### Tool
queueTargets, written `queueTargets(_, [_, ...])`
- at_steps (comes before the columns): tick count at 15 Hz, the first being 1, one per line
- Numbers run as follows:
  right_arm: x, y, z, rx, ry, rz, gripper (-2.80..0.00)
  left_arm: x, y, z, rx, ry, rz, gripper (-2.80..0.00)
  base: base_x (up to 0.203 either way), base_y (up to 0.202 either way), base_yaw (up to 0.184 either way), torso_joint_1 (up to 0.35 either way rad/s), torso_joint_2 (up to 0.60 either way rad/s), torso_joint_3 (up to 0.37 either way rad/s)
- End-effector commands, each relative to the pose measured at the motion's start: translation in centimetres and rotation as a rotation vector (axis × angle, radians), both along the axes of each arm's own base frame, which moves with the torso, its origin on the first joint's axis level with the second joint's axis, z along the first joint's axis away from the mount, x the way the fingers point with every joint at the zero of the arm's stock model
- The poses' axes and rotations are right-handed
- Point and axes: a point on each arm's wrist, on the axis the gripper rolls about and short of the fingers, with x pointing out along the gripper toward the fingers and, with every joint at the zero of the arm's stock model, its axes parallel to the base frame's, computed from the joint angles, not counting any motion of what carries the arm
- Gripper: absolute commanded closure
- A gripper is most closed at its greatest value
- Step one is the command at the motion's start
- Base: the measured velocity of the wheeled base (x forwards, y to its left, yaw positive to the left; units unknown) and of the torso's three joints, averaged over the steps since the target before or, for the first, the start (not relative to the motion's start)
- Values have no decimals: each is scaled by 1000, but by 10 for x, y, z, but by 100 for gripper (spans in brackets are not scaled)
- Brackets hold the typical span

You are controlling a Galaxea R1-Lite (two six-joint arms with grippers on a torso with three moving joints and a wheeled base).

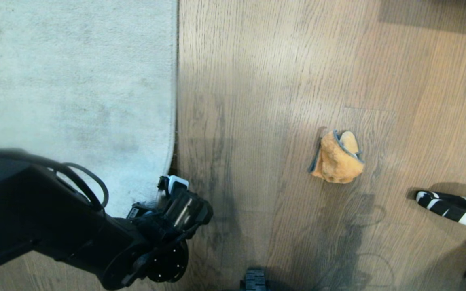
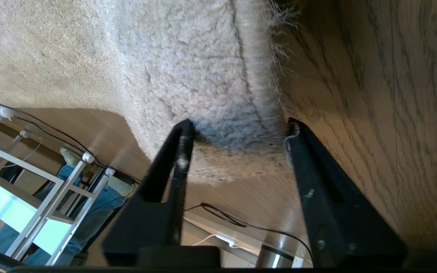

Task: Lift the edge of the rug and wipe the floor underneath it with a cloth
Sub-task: Lift up the carpet

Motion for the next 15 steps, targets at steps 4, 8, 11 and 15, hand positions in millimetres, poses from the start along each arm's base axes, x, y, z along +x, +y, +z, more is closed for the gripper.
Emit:
queueTargets(4, [0, 0, 0, -1, -1, 0, 0, -7, 8, -6, 35, 18, 16, 0, 0, 0, 0, 0, 0, 0])
queueTargets(8, [0, 0, 0, -1, -1, 0, 0, -21, 20, -8, 61, 46, 19, 0, 0, 0, 0, 0, 0, 0])
queueTargets(11, [0, 0, 0, -1, -1, 0, 0, -28, 26, -9, 87, 67, 18, 0, 0, 0, 0, 0, 0, 0])
queueTargets(15, [0, 0, 0, -1, -1, 0, 0, -28, 27, -9, 129, 81, 13, 0, 0, 0, 0, 0, 0, 0])
